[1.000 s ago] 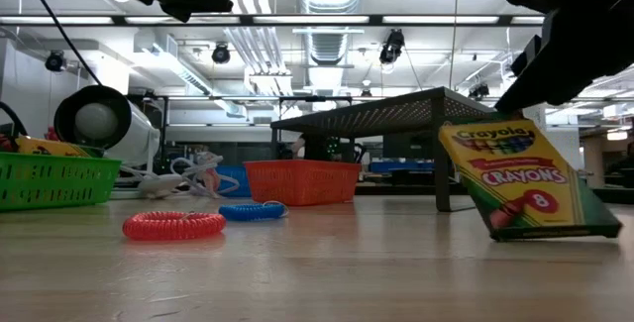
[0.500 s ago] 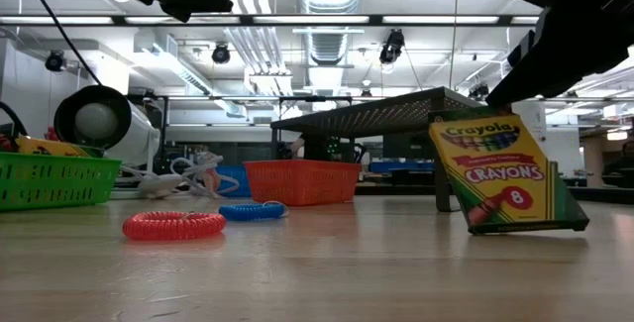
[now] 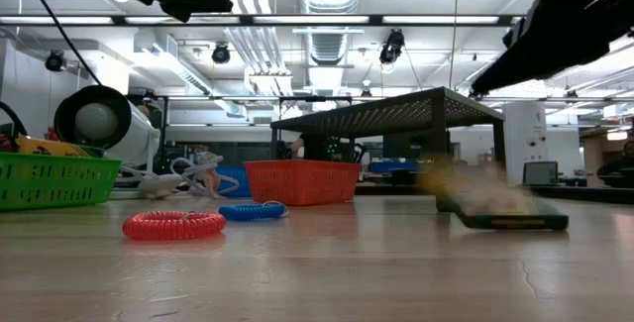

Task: Pick & Place Office Desk Supplies
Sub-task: Put the crayon box into the green bin

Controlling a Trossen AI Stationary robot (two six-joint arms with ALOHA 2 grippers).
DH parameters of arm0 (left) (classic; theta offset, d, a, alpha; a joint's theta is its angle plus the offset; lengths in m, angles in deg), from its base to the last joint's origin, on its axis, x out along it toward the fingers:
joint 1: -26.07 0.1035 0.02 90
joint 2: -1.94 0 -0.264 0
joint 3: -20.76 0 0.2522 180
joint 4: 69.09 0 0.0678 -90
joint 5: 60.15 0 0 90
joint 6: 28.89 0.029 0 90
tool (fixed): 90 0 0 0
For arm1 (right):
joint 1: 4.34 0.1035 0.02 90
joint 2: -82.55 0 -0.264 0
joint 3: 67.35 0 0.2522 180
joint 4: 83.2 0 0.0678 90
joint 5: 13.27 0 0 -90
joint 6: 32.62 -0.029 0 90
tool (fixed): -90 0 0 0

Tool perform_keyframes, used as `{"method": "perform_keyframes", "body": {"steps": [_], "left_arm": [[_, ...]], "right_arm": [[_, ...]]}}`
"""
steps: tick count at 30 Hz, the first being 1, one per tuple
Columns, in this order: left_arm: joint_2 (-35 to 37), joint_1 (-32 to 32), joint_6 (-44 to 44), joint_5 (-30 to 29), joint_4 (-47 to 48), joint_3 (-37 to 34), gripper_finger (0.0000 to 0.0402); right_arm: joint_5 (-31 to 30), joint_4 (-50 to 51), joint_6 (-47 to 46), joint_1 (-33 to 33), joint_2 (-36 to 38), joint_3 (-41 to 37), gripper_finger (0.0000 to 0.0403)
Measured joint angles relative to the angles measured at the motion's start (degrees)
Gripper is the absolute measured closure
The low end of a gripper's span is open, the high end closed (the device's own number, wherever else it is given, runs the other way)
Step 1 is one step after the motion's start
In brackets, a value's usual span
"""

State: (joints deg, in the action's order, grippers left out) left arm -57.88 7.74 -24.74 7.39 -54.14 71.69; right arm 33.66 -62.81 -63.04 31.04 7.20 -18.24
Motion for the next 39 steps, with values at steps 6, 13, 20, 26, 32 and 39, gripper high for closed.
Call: {"method": "perform_keyframes", "body": {"steps": [6, 13, 20, 26, 32, 39], "left_arm": [[0.0, 0.0, 0.0, 0.0, 0.0, 0.0, 0.0315], [0.0, 0.0, 0.0, 0.0, 0.0, 0.0, 0.0315], [0.0, 0.0, 0.0, 0.0, 0.0, 0.0, 0.0315], [0.0, 0.0, 0.0, 0.0, 0.0, 0.0, 0.0315], [0.0, 0.0, 0.0, 0.0, 0.0, 0.0, 0.0315], [0.0, -0.1, 0.0, 0.0, 0.0, 0.0, 0.0315]], "right_arm": [[-1.6, 0.3, 3.8, 0.0, 0.0, 1.6, 0.0395], [1.9, 2.1, 0.9, 0.0, 0.0, 2.9, 0.0394], [2.3, 4.0, -9.9, -0.2, -0.4, 1.4, 0.0394], [-0.5, 3.8, -28.5, -1.0, -1.7, -2.7, 0.0367], [-0.9, -4.1, -29.1, -1.2, -2.3, -8.5, 0.0325], [-3.4, -18.8, -24.7, -1.8, -2.4, -16.5, 0.031]]}}
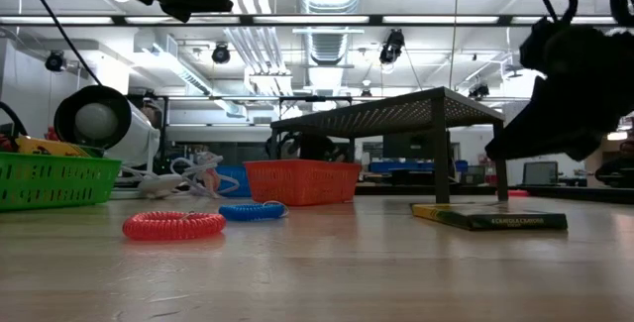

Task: Pick & Place Office Desk Supplies
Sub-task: Put the crayon box into the green bin

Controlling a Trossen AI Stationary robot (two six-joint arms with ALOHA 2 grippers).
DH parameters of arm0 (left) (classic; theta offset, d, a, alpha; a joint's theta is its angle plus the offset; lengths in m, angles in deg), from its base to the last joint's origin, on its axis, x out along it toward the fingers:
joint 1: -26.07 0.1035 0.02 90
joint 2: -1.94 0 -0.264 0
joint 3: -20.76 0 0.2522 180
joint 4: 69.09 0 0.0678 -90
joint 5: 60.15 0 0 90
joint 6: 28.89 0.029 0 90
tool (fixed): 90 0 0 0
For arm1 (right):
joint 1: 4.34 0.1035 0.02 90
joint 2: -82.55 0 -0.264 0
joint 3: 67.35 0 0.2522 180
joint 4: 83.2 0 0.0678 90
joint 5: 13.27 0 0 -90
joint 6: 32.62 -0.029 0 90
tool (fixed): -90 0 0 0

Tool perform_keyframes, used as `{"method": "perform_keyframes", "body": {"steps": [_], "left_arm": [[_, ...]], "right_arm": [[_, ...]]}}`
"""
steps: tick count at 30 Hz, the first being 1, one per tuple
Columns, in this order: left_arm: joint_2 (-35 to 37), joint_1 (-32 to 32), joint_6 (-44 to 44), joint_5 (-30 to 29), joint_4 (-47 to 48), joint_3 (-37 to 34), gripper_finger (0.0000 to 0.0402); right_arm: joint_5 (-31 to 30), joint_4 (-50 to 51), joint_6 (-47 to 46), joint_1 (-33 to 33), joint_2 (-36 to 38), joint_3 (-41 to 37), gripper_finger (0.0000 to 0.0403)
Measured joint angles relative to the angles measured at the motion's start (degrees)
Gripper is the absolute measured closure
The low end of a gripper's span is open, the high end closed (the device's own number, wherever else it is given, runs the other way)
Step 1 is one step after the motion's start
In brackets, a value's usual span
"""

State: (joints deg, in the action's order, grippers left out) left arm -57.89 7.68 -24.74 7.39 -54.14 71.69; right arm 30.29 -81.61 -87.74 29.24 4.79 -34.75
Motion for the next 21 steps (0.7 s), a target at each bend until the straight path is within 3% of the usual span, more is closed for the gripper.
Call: {"method": "perform_keyframes", "body": {"steps": [7, 14, 21], "left_arm": [[0.0, 0.0, 0.0, 0.0, 0.0, 0.0, 0.0315], [0.0, 0.0, 0.0, 0.0, 0.0, 0.0, 0.0315], [0.0, 0.0, 0.0, 0.0, 0.0, 0.0, 0.0315]], "right_arm": [[3.5, -16.9, 10.3, -3.5, 0.0, -6.7, 0.031], [13.5, -17.0, 13.4, -11.2, -0.2, -7.2, 0.031], [18.1, -17.2, 15.7, -12.4, -3.0, -6.9, 0.0309]]}}
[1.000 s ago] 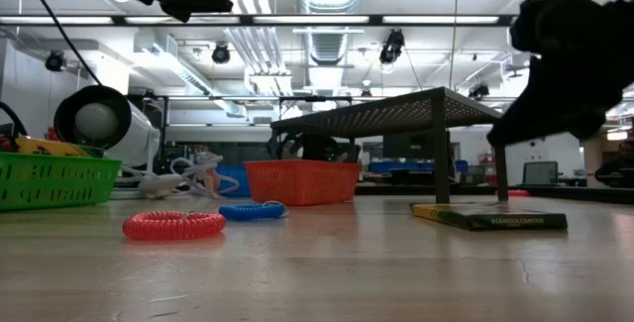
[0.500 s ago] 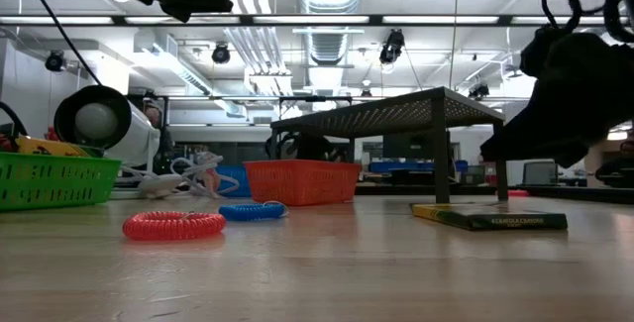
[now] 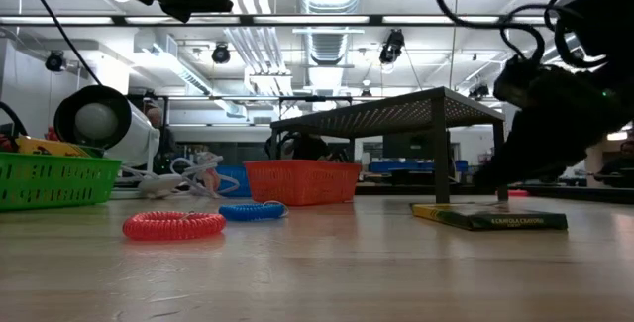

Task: Pick & Place Office Desk Supplies
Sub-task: Put the crayon box into the green bin

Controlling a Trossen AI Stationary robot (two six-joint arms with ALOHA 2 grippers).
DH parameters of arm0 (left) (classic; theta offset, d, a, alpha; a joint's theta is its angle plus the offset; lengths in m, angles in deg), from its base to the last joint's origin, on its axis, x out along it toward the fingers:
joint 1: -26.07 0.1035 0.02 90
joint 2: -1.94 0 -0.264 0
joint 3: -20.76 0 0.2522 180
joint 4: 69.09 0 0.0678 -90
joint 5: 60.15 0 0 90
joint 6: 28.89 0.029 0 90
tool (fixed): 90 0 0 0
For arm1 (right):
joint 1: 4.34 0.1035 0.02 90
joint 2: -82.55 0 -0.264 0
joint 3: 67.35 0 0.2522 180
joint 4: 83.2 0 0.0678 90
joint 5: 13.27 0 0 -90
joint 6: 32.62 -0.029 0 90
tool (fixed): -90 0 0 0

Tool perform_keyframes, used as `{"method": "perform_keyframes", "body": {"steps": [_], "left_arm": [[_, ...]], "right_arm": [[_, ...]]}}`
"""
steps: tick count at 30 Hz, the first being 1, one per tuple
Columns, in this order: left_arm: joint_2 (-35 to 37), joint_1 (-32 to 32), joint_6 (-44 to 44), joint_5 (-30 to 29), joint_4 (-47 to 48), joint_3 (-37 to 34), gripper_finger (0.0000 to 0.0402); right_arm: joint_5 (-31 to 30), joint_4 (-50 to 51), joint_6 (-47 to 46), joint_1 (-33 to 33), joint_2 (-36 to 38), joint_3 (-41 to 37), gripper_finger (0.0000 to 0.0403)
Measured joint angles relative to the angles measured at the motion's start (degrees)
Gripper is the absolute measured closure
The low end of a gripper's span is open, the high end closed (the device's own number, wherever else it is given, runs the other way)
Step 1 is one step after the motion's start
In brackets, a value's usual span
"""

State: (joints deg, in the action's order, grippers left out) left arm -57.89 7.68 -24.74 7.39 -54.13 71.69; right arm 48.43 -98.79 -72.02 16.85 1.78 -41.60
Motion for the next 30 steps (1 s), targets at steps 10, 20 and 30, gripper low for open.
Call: {"method": "perform_keyframes", "body": {"steps": [10, 20, 30], "left_arm": [[0.0, 0.0, 0.0, 0.0, 0.2, 0.0, 0.0315], [0.0, 0.0, 0.0, 0.0, 0.4, 0.0, 0.0315], [0.0, 0.1, 0.0, 0.0, 0.5, 0.0, 0.0315]], "right_arm": [[1.8, -7.0, 0.5, -0.5, -6.4, -0.5, 0.0309], [1.1, -14.3, 0.4, -1.5, -13.7, -0.1, 0.0309], [0.1, -14.6, 0.8, -1.5, -10.2, -1.3, 0.0309]]}}
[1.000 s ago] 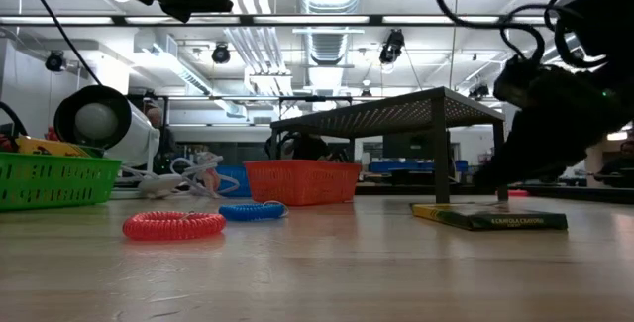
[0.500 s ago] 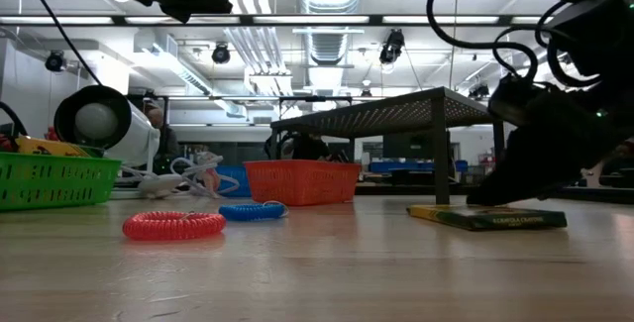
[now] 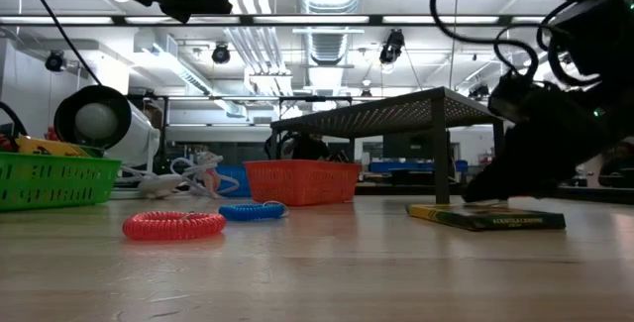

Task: Pick & Place Office Desk Supplies
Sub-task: Put the crayon box into the green bin

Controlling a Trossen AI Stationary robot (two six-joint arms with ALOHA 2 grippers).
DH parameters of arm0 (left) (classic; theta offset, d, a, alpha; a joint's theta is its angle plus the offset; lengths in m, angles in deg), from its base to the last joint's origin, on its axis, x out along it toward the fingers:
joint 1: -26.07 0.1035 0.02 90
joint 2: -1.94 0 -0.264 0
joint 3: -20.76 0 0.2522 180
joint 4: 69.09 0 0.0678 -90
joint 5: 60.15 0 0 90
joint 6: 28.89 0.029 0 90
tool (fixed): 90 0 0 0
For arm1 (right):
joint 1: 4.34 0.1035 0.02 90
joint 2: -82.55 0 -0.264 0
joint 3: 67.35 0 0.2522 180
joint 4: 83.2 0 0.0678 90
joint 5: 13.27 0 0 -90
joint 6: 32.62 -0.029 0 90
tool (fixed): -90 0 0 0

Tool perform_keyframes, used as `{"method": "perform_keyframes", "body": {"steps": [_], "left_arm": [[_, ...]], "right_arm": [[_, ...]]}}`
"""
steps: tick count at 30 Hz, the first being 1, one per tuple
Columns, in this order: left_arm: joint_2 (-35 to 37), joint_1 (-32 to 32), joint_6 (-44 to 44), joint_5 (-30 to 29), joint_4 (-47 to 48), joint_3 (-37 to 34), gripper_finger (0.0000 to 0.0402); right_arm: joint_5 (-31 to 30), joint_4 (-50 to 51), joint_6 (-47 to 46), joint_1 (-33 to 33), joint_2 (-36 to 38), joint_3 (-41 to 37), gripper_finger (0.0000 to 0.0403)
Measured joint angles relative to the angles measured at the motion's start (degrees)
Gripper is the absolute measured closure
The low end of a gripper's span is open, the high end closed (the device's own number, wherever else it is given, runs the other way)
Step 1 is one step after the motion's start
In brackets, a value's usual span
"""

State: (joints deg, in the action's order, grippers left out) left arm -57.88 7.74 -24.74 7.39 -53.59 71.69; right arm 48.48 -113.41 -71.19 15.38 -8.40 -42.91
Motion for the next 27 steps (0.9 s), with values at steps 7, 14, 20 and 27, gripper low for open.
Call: {"method": "perform_keyframes", "body": {"steps": [7, 14, 20, 27], "left_arm": [[0.0, 0.0, 0.0, 0.0, 0.0, 0.0, 0.0315], [0.0, 0.0, 0.0, 0.0, 0.3, 0.0, 0.0315], [0.0, 0.0, 0.0, 0.0, 0.6, 0.0, 0.0315], [0.0, 0.0, 0.0, 0.0, 1.2, 0.0, 0.0315]], "right_arm": [[1.7, -0.2, 0.2, 0.0, 2.3, -1.1, 0.0309], [3.9, -0.6, 2.8, 0.0, 1.1, -0.3, 0.031], [5.2, -0.8, 4.3, 0.1, 1.1, 0.5, 0.0309], [6.8, -1.0, 3.7, 0.2, 0.1, 0.5, 0.031]]}}
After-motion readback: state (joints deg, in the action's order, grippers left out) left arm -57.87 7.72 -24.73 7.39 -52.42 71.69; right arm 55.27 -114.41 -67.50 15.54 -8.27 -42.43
